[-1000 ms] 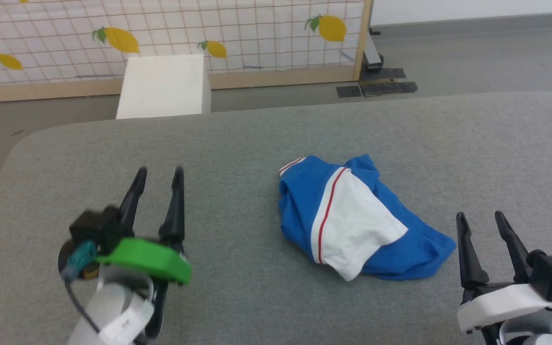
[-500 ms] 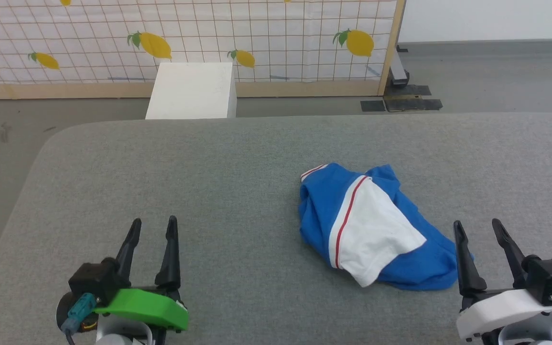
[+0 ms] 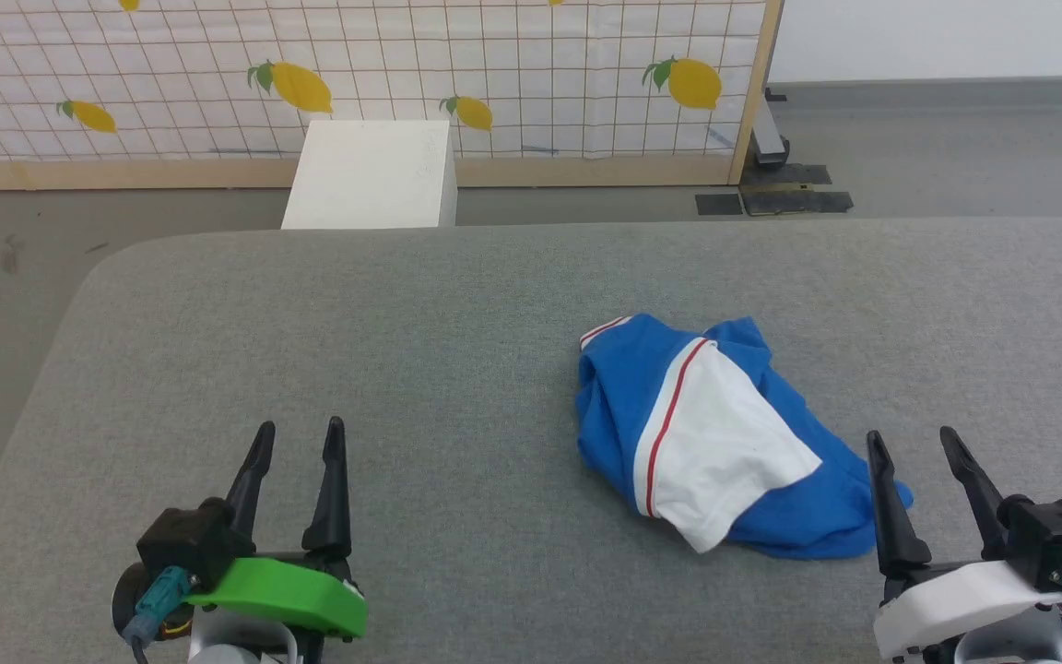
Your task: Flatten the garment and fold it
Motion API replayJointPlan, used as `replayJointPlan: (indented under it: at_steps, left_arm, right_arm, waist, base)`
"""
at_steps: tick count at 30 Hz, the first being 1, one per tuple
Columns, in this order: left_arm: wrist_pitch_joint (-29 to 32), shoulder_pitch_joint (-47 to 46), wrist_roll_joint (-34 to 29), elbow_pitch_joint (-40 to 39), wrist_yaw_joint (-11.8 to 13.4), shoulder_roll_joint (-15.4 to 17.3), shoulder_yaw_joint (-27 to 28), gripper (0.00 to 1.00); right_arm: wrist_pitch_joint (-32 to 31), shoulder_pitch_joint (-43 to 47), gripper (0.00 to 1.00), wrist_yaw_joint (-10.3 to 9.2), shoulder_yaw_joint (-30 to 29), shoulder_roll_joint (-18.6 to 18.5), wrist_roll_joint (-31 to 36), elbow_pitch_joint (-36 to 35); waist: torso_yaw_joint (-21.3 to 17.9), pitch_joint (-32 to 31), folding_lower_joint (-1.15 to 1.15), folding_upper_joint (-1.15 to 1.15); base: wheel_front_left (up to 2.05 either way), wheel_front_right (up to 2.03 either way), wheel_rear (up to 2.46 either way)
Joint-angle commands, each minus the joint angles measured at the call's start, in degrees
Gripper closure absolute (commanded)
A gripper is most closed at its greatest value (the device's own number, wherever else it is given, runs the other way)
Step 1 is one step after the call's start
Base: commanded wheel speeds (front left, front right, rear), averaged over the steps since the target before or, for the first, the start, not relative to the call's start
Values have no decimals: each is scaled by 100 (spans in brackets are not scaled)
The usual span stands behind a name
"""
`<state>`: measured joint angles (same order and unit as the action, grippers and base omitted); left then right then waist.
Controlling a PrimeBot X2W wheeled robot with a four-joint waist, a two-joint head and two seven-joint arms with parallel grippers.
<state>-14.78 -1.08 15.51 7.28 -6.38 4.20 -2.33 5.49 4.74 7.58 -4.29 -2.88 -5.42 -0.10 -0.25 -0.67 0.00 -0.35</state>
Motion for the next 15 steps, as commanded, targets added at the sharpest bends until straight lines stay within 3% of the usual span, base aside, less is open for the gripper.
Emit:
replayJointPlan:
  at_steps: [1, 6, 15]
  left_arm:
    - [-21, 71, -69, 6, -36, -21, 25, 0]
    - [-21, -176, -72, -37, -76, -71, -297, 0]
    - [418, -1587, 275, 666, -108, -126, -2522, 0]
  right_arm:
    - [6, 43, 0, -9, 12, 1, 7, -30]
    - [38, 11, 0, -9, -22, 1, -23, -41]
    - [118, -122, 0, -9, -57, 1, -110, 40]
  waist:
    - [1, 12, 0, 35]
    - [25, 107, 0, 35]
    - [-194, 340, 0, 35]
  base:
    - [0, 0, 0]
    - [0, 0, 0]
    - [0, 0, 0]
